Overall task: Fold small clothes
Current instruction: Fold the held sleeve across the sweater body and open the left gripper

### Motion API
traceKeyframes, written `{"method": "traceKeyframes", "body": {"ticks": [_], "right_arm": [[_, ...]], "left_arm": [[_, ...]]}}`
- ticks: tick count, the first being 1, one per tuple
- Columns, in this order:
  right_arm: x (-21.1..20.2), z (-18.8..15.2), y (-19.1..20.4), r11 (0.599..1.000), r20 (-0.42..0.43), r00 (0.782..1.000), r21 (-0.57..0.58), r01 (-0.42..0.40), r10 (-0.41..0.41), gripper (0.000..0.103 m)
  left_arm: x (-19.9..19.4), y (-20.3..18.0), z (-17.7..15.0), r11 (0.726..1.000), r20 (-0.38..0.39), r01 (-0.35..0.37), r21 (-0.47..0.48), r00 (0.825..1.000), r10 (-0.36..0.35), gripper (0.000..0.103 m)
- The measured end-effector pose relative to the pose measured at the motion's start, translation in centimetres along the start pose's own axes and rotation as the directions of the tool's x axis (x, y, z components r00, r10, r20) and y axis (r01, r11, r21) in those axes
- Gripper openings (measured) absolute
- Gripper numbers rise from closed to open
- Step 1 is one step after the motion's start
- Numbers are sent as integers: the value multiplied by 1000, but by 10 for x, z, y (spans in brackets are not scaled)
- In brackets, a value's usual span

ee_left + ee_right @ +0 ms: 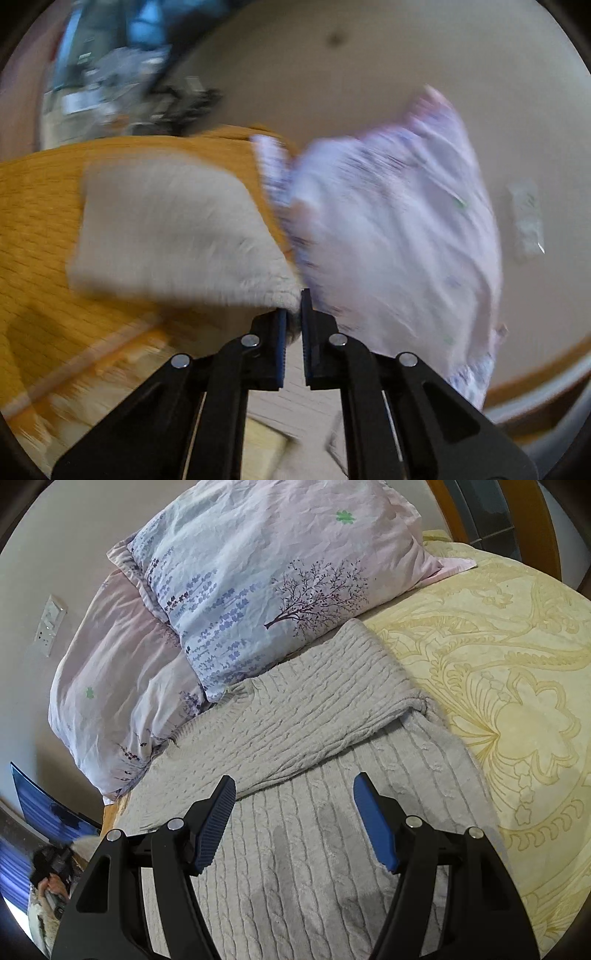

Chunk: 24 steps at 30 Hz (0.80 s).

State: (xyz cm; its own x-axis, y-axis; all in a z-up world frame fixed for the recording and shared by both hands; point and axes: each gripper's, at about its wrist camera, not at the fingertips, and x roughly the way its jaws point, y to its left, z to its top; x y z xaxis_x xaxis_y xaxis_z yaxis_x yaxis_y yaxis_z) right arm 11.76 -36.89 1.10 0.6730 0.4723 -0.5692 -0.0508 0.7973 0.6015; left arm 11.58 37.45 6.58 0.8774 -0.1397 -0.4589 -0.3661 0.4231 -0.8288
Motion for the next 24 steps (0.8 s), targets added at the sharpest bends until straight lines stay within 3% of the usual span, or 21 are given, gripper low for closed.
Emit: {"method": "traceKeyframes", "body": {"ticks": [3,6,10,14,17,18,19,21,22,24], "right_arm": [[-2,1,-1,1000,4,1000,-8,-6,6,68],[-4,1,-2,1000,6,1000,-11,-13,13,68],[-6,1,-4,1000,4,1000,-15,-22,22,68],[-7,0,-3,999,-6,1000,-44,-17,16,68],[-9,0,1,997,-18,1000,-82,-10,9,68],[-9,0,3,995,-22,1000,-98,-8,6,68],[-10,1,5,994,-24,1000,-109,-6,4,68],[-9,2,10,990,-33,999,-140,-4,0,68],[-9,4,17,986,-39,999,-166,-8,1,68],[-6,7,30,977,-55,998,-212,-28,17,68]], "left_arm": [[10,-46,-27,992,-59,98,81,994,-93,6],[31,-92,-66,967,-163,200,156,971,-174,6],[75,-141,-140,922,-346,314,225,911,-226,6],[126,-160,-219,901,-498,333,278,852,-161,6],[165,-155,-267,910,-599,282,304,799,-47,7],[175,-151,-282,909,-636,269,319,771,-4,11],[177,-150,-290,902,-650,259,344,760,30,14],[174,-149,-301,882,-664,260,394,744,78,33],[168,-150,-301,868,-674,281,408,734,80,37],[151,-149,-292,849,-684,323,418,727,61,55]]}}
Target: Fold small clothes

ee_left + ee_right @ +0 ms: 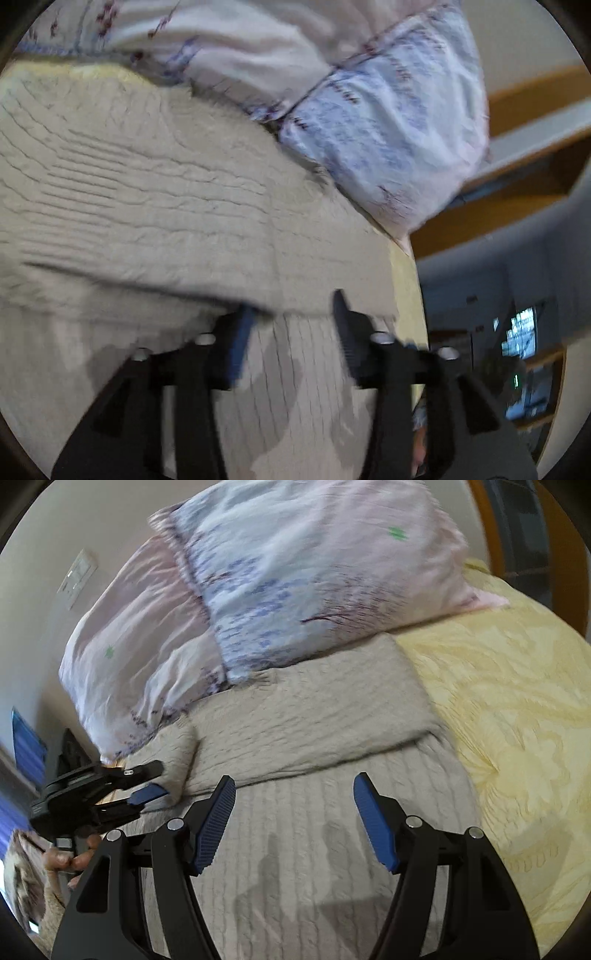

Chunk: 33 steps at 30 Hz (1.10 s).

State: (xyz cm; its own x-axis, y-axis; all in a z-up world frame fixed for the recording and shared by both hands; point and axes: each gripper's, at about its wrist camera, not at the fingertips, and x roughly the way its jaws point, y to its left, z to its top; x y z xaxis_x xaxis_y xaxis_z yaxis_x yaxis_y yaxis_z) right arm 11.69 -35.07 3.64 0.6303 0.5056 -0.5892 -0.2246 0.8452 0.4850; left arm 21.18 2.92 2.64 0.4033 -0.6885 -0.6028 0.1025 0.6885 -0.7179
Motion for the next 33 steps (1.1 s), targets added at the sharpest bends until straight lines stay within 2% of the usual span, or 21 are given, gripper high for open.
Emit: {"method": "traceKeyframes", "body": {"ticks": [2,3,5,6,7,9,11,13,15,17,24,25,26,27,28,30,31,33], "right_arm": [[3,4,16,998,-16,999,-56,-38,37,68],[6,7,27,994,-25,998,-95,-51,49,68],[14,9,56,975,-49,996,-203,-87,79,67],[21,8,77,956,-65,993,-272,-113,99,66],[28,7,94,936,-78,991,-328,-130,110,64],[42,2,122,894,-98,988,-422,-151,121,58],[60,-8,159,822,-98,990,-552,-139,101,56],[75,-17,186,758,-102,990,-636,-141,98,55],[91,-24,204,722,-145,983,-667,-181,113,54],[111,-32,222,685,-182,978,-700,-202,102,51],[156,-52,246,607,-193,981,-781,-148,-8,50],[162,-54,247,599,-181,983,-790,-129,-28,44],[163,-55,245,603,-173,984,-788,-120,-30,36],[164,-53,243,617,-168,985,-779,-116,-27,19],[162,-47,240,652,-169,986,-747,-125,-5,7],[153,-31,228,726,-146,989,-676,-125,35,7],[142,-18,216,779,-111,991,-614,-123,69,7],[122,4,190,859,-47,992,-495,-126,118,7]], "left_arm": [[-35,6,-6,999,56,-11,45,998,9,57],[-50,11,-8,997,92,-39,60,995,33,57],[-76,25,-6,988,182,-145,56,974,133,55],[-85,34,-3,980,213,-195,46,960,181,54],[-95,47,-1,963,244,-268,14,935,257,51],[-100,65,4,947,242,-321,-29,916,318,44],[-99,78,6,931,216,-361,-49,906,363,37],[-89,90,6,920,173,-385,-69,904,391,34],[-85,99,6,915,154,-394,-84,902,402,27],[-83,101,7,914,161,-397,-83,900,405,26],[-90,111,5,928,152,-356,-107,917,369,27],[-91,112,5,930,153,-352,-110,918,366,27],[-90,111,5,930,154,-350,-111,918,364,27],[-90,110,5,930,155,-349,-112,918,364,27],[-89,110,5,930,156,-349,-114,918,364,27],[-88,109,6,929,158,-352,-112,917,366,27],[-88,110,6,930,157,-350,-114,918,364,27],[-88,110,6,931,159,-348,-114,918,363,28]]}}
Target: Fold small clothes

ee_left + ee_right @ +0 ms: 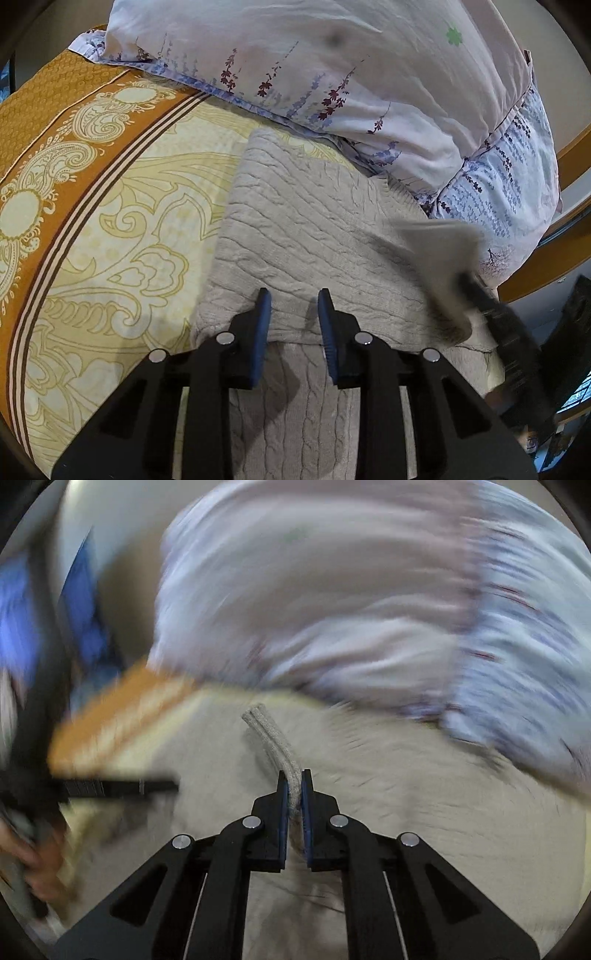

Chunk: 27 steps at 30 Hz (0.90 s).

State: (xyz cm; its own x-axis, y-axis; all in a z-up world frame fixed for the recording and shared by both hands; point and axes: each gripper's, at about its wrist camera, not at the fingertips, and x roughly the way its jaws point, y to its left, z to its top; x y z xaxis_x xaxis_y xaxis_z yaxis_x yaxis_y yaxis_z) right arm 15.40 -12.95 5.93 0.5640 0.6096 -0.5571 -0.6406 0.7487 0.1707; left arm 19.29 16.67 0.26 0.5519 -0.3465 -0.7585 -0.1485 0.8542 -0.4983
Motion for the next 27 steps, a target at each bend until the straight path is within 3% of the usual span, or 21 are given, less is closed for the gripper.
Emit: {"method": "traceKeyframes", "body": {"ticks": [3,6,8,9,10,13,17,23,24,25,27], "right_arm": [[-50,-11,-70,958,120,990,284,35,-72,7],[-80,-39,-116,897,86,980,424,125,-177,8],[-85,-62,-144,853,-38,980,487,190,-196,19],[-90,-74,-160,813,-100,971,531,238,-219,30],[-95,-81,-170,787,-118,968,564,250,-223,42],[-114,-90,-198,721,-63,980,669,181,-188,48],[-102,-81,-208,721,-39,997,689,76,-68,48],[-71,-86,-200,725,-142,990,680,107,-14,41],[-71,-86,-198,730,-141,990,675,110,-19,33],[-71,-88,-194,742,-132,991,664,98,-13,16],[-69,-89,-191,748,-112,993,662,42,43,10]], "left_arm": [[0,0,-1,1000,5,13,0,1000,-13,34],[0,-3,-2,1000,10,20,12,1000,-21,43],[0,-7,-2,999,9,25,30,1000,-25,50],[0,-10,-3,999,9,26,38,1000,-27,55],[0,-12,-3,998,9,29,47,1000,-30,58],[1,-17,-5,998,10,22,64,1000,-23,63],[1,-18,-4,998,8,18,61,1000,-18,64],[1,-17,-3,999,1,23,43,1000,-23,64],[1,-17,-2,999,-1,23,42,1000,-23,64],[1,-17,-2,999,-2,25,41,1000,-25,65],[2,-18,-2,999,-3,27,43,1000,-27,68]]}}
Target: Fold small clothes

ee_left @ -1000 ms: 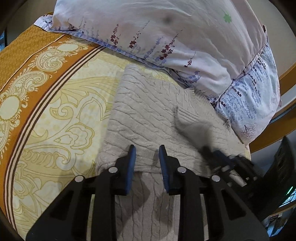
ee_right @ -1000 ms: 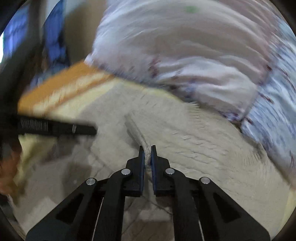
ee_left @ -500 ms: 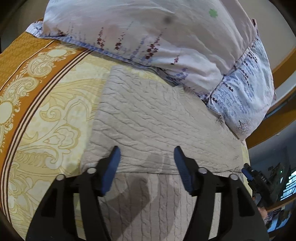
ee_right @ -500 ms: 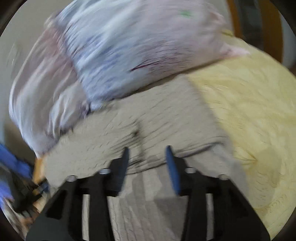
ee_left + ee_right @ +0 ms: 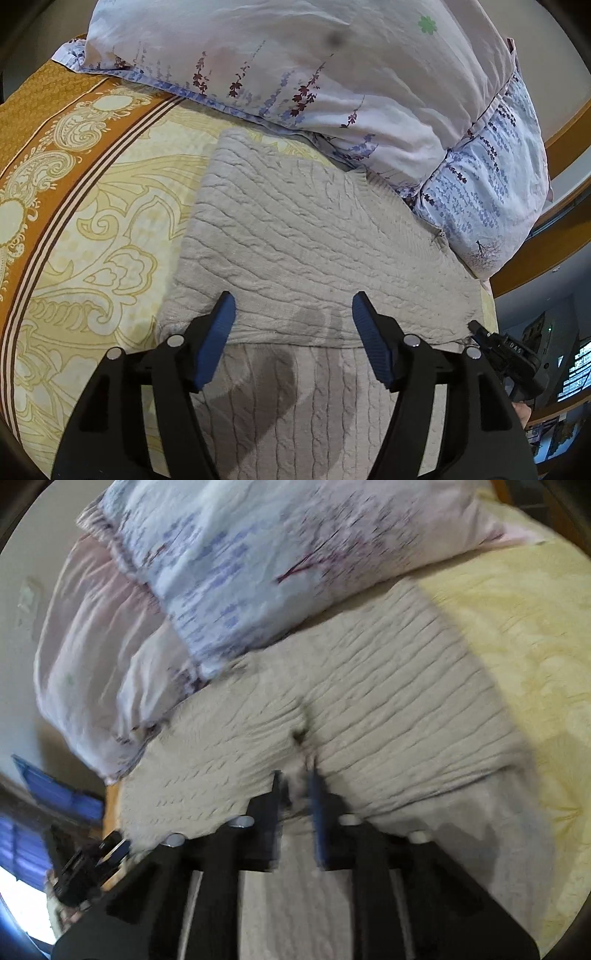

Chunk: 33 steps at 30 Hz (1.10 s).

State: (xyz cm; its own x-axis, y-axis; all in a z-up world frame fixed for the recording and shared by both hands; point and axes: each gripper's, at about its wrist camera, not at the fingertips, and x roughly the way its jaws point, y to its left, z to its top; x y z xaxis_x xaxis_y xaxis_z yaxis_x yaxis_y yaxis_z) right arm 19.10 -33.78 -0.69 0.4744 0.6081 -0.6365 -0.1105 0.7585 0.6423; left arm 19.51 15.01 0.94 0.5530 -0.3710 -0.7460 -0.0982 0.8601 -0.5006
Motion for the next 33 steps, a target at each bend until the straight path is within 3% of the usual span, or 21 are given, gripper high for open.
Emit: {"method": "traceKeyframes", "body": {"ticks": [5,11,17,20,22,27,33], "right_arm": [[-29,2,14,995,165,986,-102,-2,19,8],[-9,-1,-2,994,95,991,-57,96,-90,8],[-14,-8,0,990,58,991,-58,127,-124,9],[-31,-15,-5,988,45,989,-64,141,-138,25],[-47,-21,-15,994,52,995,-53,94,-91,46],[-95,-40,-50,998,85,995,-35,53,-49,46],[-129,-70,-93,999,74,997,21,29,-30,46]], "left_arm": [[-1,-5,-2,1000,0,-8,19,1000,8,69],[-8,-5,-6,1000,-3,9,27,1000,-9,69],[-20,0,-17,999,-23,23,30,999,-23,69],[-37,7,-31,997,-21,59,47,998,-58,69],[-53,13,-42,994,-8,77,72,997,-77,69],[-90,33,-75,990,20,103,100,994,-106,69],[-106,58,-114,988,-2,153,36,988,-153,68]]}}
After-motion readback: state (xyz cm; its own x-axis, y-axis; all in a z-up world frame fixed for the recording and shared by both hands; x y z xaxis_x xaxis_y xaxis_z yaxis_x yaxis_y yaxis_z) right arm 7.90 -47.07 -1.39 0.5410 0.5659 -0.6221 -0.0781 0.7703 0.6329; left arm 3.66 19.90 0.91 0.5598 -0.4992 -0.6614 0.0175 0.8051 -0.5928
